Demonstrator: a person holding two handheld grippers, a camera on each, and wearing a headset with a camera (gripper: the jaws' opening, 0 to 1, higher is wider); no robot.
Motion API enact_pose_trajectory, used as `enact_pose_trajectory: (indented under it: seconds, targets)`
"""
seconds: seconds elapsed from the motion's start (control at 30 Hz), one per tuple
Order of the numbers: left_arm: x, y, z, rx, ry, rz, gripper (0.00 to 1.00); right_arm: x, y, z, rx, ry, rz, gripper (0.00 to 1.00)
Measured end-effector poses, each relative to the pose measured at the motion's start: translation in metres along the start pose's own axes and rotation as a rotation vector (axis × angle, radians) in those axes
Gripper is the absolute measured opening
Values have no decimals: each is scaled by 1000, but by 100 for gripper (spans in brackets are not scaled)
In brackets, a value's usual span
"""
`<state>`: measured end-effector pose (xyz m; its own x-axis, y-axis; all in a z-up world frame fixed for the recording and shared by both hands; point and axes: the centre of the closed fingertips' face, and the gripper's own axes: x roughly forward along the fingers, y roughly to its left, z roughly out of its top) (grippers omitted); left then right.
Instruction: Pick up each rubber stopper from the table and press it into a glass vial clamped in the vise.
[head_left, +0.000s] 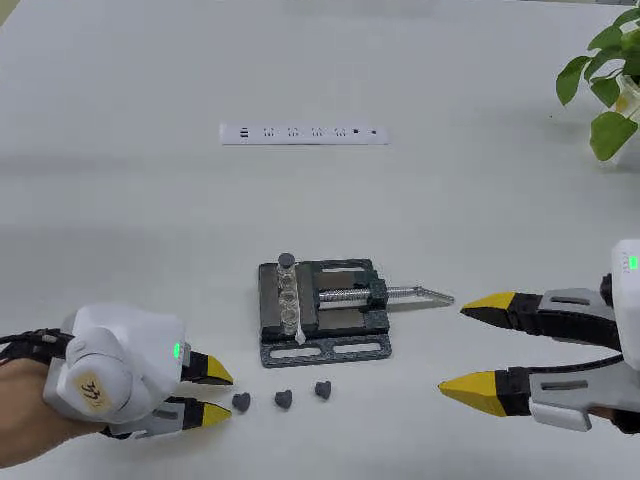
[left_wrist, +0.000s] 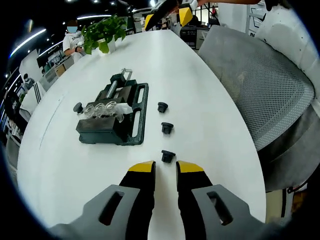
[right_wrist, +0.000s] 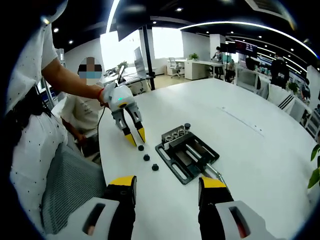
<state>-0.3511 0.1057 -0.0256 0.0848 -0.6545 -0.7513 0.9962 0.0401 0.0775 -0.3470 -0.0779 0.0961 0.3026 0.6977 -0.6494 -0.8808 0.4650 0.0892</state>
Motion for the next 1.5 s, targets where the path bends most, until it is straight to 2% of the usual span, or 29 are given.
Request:
enact_pose_trajectory:
  seconds: [0.57,1.0,1.13,1.27,1.37,1.4,1.47,1.5]
  targets:
    - [8,-3,-1,40,23,-29,7,-4,-3,-3,10,-4,-19,44]
    - [9,-2,0,41,24,-26,4,-3,-2,-3,13,-2,-13,43]
    - [9,-1,0,26,25,-17,4,0,2,-1,8,-4,-4,43]
    - [9,-4,6,-51,4,-12,4,4,7,5,4,-18,14,42]
    - [5,-5,17,-120,-34,1,4,7,13,11,-4,-23,34,41]
    - [3,-5,23,-166,-57,3,4,8,15,15,-9,-29,43,40]
    - [-2,-4,36,-206,-100,8,4,9,19,20,-17,-36,61,39]
    - [-7,-5,48,-232,-133,7,4,11,22,25,-29,-44,72,38]
